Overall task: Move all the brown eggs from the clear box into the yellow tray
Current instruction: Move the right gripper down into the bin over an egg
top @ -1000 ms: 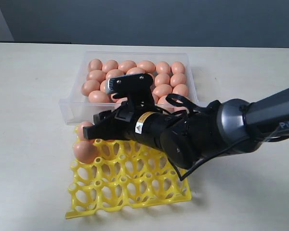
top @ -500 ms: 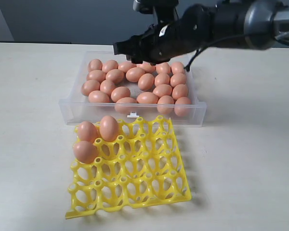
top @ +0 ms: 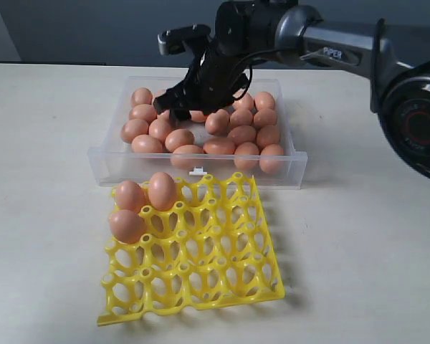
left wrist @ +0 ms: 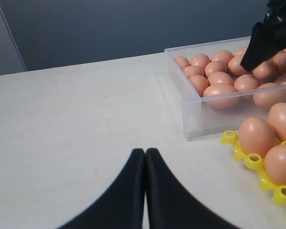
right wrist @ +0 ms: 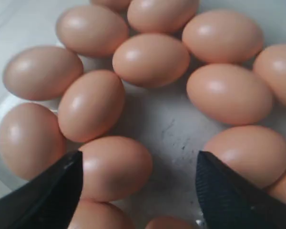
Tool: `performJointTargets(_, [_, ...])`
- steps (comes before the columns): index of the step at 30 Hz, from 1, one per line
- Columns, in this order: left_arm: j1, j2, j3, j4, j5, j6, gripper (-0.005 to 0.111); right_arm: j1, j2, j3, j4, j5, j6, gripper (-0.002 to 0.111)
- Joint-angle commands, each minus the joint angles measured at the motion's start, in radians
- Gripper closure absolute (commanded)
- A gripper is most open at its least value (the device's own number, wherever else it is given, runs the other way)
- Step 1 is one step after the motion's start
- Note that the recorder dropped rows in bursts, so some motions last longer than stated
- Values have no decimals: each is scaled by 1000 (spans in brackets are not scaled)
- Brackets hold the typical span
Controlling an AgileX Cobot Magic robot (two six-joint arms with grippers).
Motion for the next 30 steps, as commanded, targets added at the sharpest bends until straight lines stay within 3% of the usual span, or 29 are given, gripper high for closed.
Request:
performJointTargets(1, [4,-5,4,0,-10,0,106,-3,64,-29,29,66,-14,38])
performJointTargets(10, [4,-5,4,0,-10,0,106,-3,87,-31,124,2,-15,38])
performJointTargets(13, [4,-5,4,0,-10,0,106,-3,87,-31,141,-10,-2,57])
performJointTargets(16, [4,-5,4,0,-10,0,106,-3,87,-31,141,-11,47,88])
performJointTargets(19, [4,-5,4,0,-10,0,106,-3,85,-31,141,-14,48,109])
performJointTargets(26, [4,-5,4,0,-10,0,106,-5,62,-33,130,-23,49,105])
performJointTargets(28, [4,-5,4,0,-10,0,106,-5,60,-49,129,-24,49,95])
performJointTargets(30, [4,-5,4,0,-10,0,106,-5,62,-72,129,-27,47,77])
